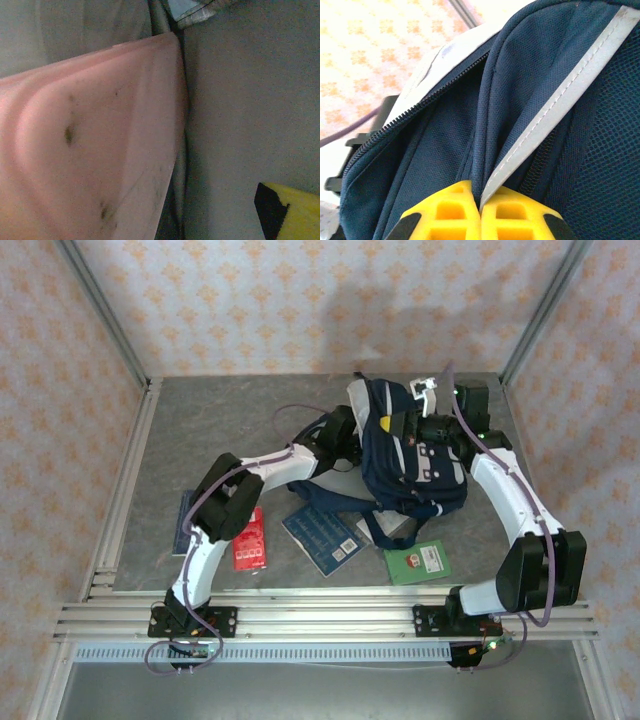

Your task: Pack the student bag

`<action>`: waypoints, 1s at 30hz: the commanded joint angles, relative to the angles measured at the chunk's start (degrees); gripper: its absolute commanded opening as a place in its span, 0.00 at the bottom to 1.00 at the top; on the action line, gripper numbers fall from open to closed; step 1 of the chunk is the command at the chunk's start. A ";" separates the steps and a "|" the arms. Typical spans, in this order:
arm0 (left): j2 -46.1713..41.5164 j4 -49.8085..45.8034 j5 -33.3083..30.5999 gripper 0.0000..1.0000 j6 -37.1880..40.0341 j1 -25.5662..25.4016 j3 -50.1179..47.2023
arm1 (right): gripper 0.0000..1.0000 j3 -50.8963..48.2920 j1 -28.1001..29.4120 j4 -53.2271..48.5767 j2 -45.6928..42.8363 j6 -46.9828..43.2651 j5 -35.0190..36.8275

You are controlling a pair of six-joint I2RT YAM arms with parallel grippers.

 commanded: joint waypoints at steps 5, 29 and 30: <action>-18.35 -11.07 -3.51 0.98 11.76 0.96 -5.00 | 0.00 6.41 -1.38 4.71 -1.68 -9.09 10.08; -48.56 -27.05 -8.58 1.00 18.24 12.49 -22.39 | 0.00 34.19 9.27 4.28 21.27 -17.09 8.17; -49.37 -28.03 -9.13 1.00 18.61 13.07 -22.42 | 0.00 32.66 10.69 6.04 21.51 -15.82 11.07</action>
